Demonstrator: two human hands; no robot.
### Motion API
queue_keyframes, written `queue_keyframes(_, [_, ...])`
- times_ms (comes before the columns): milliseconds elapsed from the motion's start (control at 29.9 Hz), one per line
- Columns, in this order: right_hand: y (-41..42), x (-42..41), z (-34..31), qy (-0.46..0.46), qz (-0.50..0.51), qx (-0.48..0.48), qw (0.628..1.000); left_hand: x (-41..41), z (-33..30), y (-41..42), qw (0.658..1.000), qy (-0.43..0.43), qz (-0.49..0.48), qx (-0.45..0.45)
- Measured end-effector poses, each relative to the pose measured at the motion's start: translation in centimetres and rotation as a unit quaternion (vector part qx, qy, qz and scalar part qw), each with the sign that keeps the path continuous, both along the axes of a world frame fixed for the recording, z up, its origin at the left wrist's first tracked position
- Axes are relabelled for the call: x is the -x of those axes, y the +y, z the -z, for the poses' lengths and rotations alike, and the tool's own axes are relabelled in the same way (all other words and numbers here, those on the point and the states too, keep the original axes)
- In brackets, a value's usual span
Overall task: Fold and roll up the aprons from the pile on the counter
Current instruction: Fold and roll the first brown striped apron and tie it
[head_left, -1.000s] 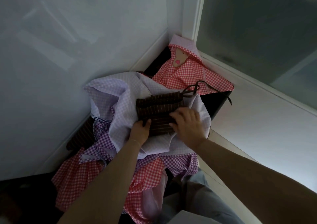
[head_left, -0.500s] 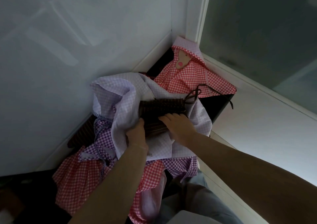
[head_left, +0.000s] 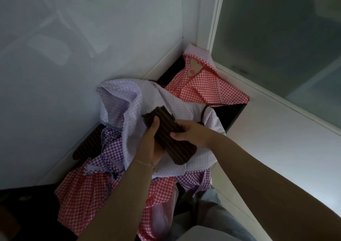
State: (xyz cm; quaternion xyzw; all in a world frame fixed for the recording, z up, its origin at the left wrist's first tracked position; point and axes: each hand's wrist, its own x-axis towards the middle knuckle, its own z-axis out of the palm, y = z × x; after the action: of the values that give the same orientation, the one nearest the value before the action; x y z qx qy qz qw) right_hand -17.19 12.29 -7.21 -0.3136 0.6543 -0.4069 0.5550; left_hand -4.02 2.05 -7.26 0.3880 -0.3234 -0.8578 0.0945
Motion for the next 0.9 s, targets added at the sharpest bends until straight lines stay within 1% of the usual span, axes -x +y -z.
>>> queue_keyframes(67, [0.2,-0.7,-0.9,-0.028,0.024,-0.001,0.999,-0.2,-0.8,-0.4,1.0,0.012,-0.003,-0.003])
queue_keyframes(167, [0.7,-1.8,-2.0,-0.021,0.042,-0.013,0.999,-0.4,-1.6,-0.8,1.0,0.009,-0.011,0.006])
queue_keyframes(234, [0.8,-3.2,-2.6,0.026,0.105,-0.003,0.994,-0.7,-2.3,-1.0,1.0,0.012,-0.021,0.011])
queue_keyframes(301, [0.8,-4.5,-2.6,0.117,0.194,0.02,0.974,-0.8,-3.4,-1.2,0.999,0.024,-0.028,0.0])
queue_keyframes(335, [0.9,-4.9,-2.5,0.165,0.217,0.03,0.962,-0.9,-3.9,-1.3,0.999,0.03,-0.028,-0.008])
queue_keyframes(368, [1.0,-5.2,-2.7,0.187,0.223,0.038,0.956,-1.1,-4.4,-1.4,0.999,0.037,-0.022,-0.014])
queue_keyframes(402, [1.1,-5.3,-3.0,0.169,0.215,0.036,0.961,-1.1,-4.6,-1.5,0.999,0.042,-0.015,-0.014])
queue_keyframes(502, [1.6,-5.3,-4.9,0.013,0.148,0.011,0.989,-1.3,-5.6,-1.8,0.999,0.052,0.003,-0.004])
queue_keyframes(536, [1.7,-5.3,-5.2,-0.011,0.123,0.007,0.992,-1.5,-6.0,-2.1,0.998,0.059,0.003,0.006])
queue_keyframes(603, [1.9,-5.3,-5.6,0.004,0.103,0.004,0.995,-1.7,-6.4,-2.9,0.996,0.071,-0.02,0.051])
queue_keyframes(636, [1.9,-5.3,-5.8,0.025,0.103,-0.001,0.994,-1.8,-6.3,-3.3,0.991,0.067,-0.035,0.106])
queue_keyframes(670, [1.9,-5.4,-6.0,0.049,0.103,-0.006,0.993,-2.1,-6.4,-3.8,0.978,0.049,-0.042,0.196])
queue_keyframes(703, [1.9,-5.4,-6.3,0.074,0.098,-0.011,0.992,-2.4,-6.2,-4.4,0.947,0.012,-0.04,0.319])
queue_keyframes(737, [2.0,-5.4,-6.8,0.107,0.084,-0.016,0.991,-2.7,-6.1,-5.0,0.883,-0.017,-0.021,0.468])
queue_keyframes(770, [2.1,-5.3,-7.4,0.151,0.061,-0.028,0.986,-3.1,-5.9,-5.5,0.783,-0.022,0.018,0.621])
queue_keyframes(804, [2.1,-5.3,-8.1,0.197,0.032,-0.043,0.979,-3.3,-5.9,-6.0,0.665,-0.006,0.082,0.742])
queue_keyframes(837, [2.2,-5.4,-8.7,0.233,0.002,-0.055,0.971,-3.4,-6.2,-6.1,0.554,0.013,0.161,0.817])
queue_keyframes(870, [2.3,-5.5,-9.3,0.26,-0.025,-0.063,0.963,-3.3,-6.6,-6.0,0.462,0.025,0.239,0.854])
queue_keyframes(904, [2.4,-5.7,-9.8,0.284,-0.049,-0.068,0.955,-3.1,-7.0,-5.8,0.391,0.021,0.31,0.867])
